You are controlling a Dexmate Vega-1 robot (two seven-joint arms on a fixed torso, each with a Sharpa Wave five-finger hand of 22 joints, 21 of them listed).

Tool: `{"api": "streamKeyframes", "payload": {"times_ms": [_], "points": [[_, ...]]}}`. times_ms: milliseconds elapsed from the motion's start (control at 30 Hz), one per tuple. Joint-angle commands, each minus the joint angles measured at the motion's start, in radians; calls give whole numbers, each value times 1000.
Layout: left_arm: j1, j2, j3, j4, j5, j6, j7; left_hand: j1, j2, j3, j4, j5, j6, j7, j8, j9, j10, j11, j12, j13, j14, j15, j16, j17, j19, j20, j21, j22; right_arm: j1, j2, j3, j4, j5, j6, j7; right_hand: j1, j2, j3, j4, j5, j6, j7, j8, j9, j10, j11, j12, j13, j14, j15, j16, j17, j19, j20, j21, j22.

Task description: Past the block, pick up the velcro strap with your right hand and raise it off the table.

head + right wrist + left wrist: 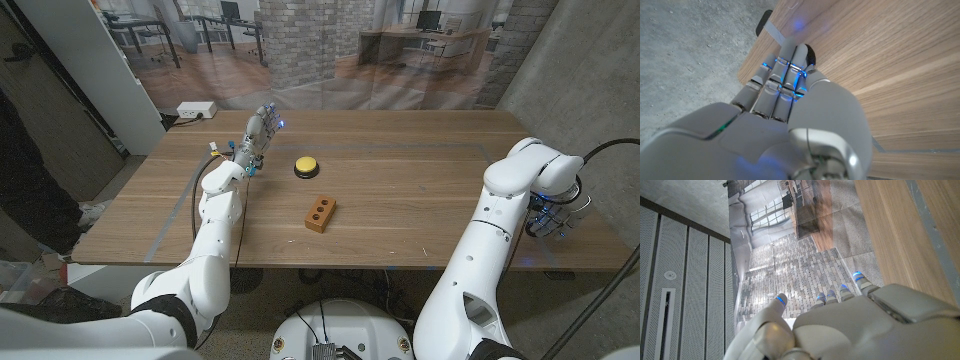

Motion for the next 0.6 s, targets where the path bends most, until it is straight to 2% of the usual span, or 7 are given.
{"api": "streamKeyframes", "payload": {"times_ms": [33,600], "points": [[6,2,2,-10,-7,2,-1,-11,40,-5,3,7,-69,0,2,2,-70,7,1,2,-108,7,4,2,4,4,-2,5,-22,13,-27,-40,28,14,-58,16,3,8,1,0,30,-17,22,3,7,-2,4,1,17,-42,-3,6,3,-25,11,2],[22,2,5,-37,-13,8,1,-11,41,-7,4,8,-68,0,3,2,-68,8,2,2,-107,7,5,2,7,4,-5,6,-40,15,-49,-74,64,27,-123,18,-2,18,3,-2,34,-18,26,-1,9,-9,7,0,21,-46,-8,18,0,-30,18,2]]}}
